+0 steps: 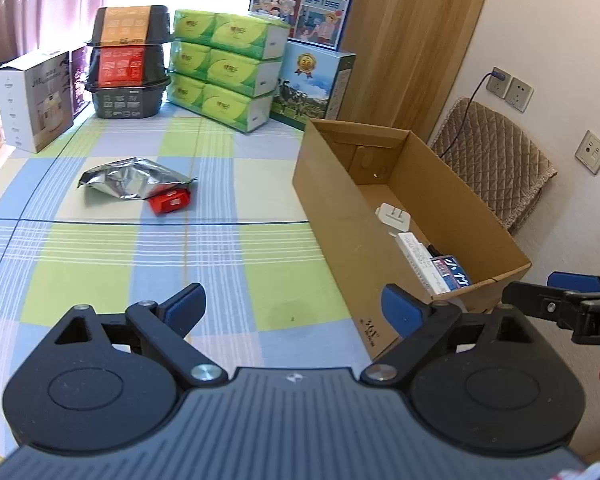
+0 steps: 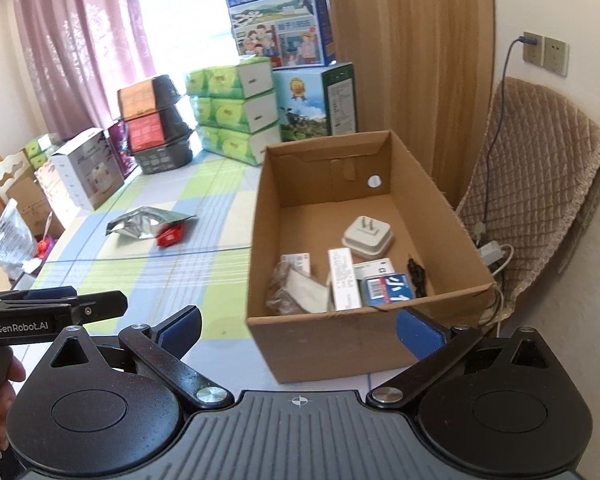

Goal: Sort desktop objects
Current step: 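Withdraw both tools from the box back over the table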

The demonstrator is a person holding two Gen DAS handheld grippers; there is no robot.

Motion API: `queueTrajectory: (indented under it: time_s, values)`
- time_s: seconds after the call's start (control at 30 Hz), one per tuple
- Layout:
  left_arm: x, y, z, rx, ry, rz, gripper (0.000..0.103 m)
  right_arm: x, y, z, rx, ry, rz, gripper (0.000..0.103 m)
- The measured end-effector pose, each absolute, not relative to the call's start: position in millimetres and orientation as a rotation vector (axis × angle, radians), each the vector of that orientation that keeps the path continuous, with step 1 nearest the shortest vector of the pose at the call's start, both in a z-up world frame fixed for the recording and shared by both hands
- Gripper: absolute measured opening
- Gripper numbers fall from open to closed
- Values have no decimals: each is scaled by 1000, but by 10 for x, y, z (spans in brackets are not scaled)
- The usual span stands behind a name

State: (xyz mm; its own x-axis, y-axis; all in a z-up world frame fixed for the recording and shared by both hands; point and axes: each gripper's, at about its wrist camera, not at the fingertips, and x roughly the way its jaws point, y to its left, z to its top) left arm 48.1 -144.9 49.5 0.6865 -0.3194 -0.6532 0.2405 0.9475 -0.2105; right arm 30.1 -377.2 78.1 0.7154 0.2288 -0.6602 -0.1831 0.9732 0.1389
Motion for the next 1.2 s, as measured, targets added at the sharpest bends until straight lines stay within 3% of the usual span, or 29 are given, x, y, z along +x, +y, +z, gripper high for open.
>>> queueTrajectory:
  time_s: [0.23,0.67,1.2]
  values:
    - [457,-1259,461,-121,754,-273,101,291,-3615,800,42,741,254,101]
    - [479,-834,366,-104,767,-207,101,301,-3323,823,13,744,327,101]
    - [930,-156,241,189,833,-266,101,582,-2476,814,-185,738,548,101]
